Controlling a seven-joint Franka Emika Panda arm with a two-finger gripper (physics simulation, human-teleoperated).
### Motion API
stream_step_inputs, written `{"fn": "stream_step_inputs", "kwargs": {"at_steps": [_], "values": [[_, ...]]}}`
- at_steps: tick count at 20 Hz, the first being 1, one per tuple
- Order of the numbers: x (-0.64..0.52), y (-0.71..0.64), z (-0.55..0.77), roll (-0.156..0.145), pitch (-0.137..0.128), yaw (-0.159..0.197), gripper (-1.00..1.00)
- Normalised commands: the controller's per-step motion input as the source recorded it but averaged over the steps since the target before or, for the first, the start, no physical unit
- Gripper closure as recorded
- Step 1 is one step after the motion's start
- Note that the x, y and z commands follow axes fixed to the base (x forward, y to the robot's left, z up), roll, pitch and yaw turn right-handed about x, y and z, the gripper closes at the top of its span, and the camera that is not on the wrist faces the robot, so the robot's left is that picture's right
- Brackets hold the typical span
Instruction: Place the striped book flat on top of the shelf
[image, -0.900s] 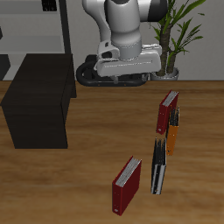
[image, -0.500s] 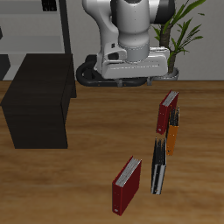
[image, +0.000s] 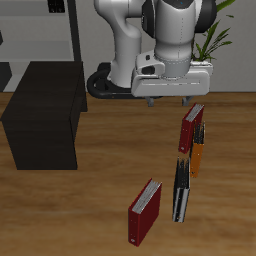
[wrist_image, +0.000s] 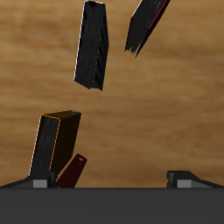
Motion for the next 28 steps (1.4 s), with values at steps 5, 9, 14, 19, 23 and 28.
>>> {"fn": "stream_step_inputs", "kwargs": {"at_steps": [5, 9, 14, 19, 23, 28], "values": [[0.32, 0.28, 0.05, -0.026, -0.04, 0.015, -1.0], [0.25, 0.08, 0.06, -0.021, -0.049, -0.007, -1.0], [0.26, 0.06, -0.03, -0.021, -0.033, 0.021, -1.0], [0.41, 0.07, -0.15, -0.001, -0.021, -0.009, -1.0], [0.24, -0.02, -0.18, 0.003, -0.011, 0.009, -1.0], [0.23, -0.03, -0.29, 0.005, 0.009, -0.026, -1.0]]}}
